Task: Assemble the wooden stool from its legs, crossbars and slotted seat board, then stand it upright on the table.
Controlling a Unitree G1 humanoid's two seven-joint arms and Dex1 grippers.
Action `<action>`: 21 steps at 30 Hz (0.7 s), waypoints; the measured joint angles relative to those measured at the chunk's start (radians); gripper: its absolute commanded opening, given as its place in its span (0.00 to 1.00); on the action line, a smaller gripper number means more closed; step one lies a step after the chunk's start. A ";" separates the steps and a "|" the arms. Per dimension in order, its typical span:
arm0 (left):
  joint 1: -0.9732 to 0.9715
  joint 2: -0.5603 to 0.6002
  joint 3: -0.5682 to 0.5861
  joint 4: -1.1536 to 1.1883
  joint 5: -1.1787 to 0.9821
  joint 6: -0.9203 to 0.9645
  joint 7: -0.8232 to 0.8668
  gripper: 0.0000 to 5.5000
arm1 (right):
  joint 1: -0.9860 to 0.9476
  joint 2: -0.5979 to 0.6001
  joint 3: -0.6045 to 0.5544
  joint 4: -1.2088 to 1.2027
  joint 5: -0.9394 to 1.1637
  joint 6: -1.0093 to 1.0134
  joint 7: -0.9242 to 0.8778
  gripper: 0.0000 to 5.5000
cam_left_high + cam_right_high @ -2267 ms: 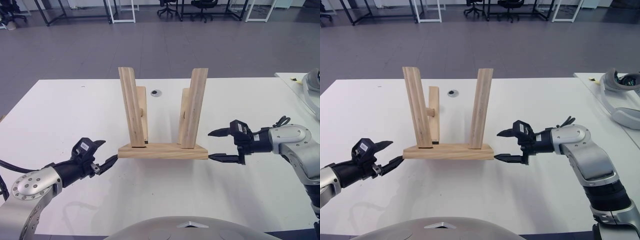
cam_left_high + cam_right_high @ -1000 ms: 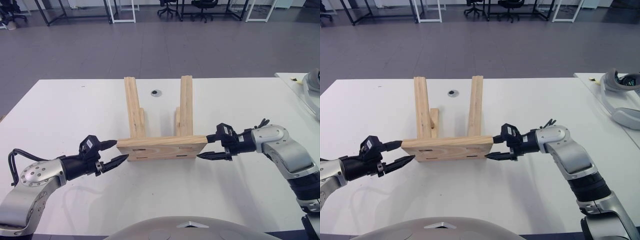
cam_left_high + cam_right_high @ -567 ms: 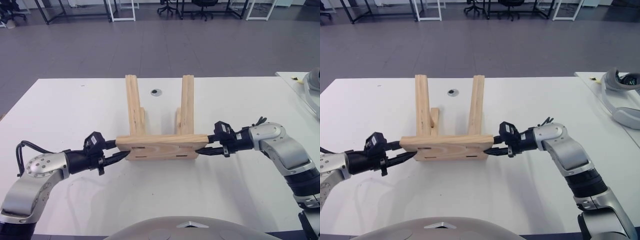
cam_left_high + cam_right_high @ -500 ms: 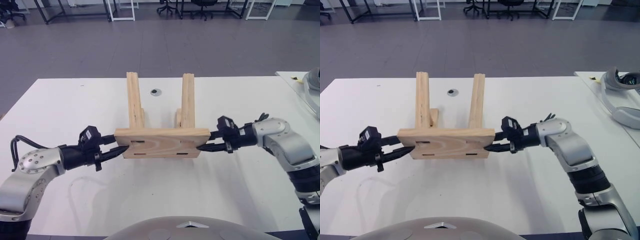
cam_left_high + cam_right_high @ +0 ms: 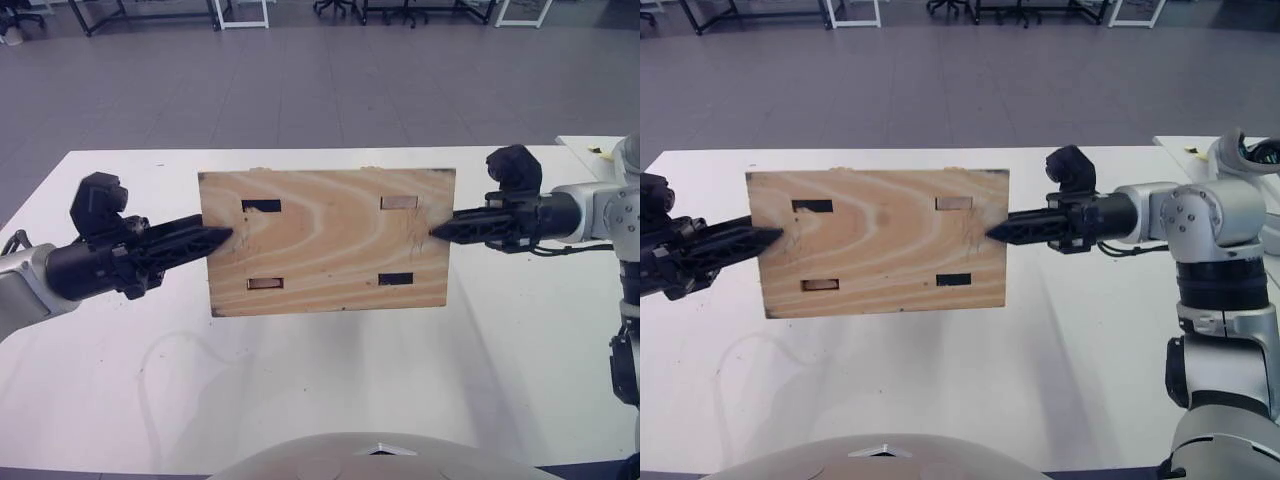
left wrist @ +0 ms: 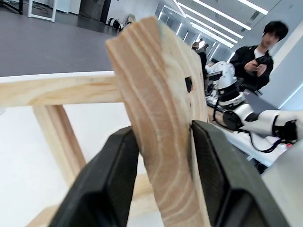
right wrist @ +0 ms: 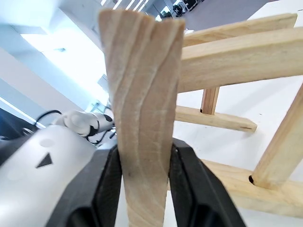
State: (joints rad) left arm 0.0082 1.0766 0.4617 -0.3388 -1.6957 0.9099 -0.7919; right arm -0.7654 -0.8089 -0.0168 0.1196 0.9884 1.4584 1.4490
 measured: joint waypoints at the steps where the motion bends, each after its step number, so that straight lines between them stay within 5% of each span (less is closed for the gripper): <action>1: -0.035 0.007 -0.015 0.026 -0.052 0.028 -0.007 0.28 | -0.052 0.005 0.001 0.049 0.038 0.038 -0.023 0.24; 5: -0.169 0.058 -0.098 0.147 -0.149 0.192 -0.040 0.28 | -0.222 -0.031 0.087 0.216 0.195 0.104 -0.135 0.24; 13: -0.280 0.068 -0.246 0.372 -0.179 0.441 -0.047 0.27 | -0.324 -0.118 0.486 0.384 0.518 0.109 -0.256 0.24; 21: -0.425 -0.043 -0.282 0.645 -0.271 0.510 0.198 0.26 | -0.538 -0.152 0.862 0.552 0.798 0.107 -0.371 0.24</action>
State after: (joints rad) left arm -0.4171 1.0335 0.1793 0.3064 -1.9671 1.4195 -0.5943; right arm -1.3033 -0.9606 0.8456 0.6718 1.7863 1.5659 1.0778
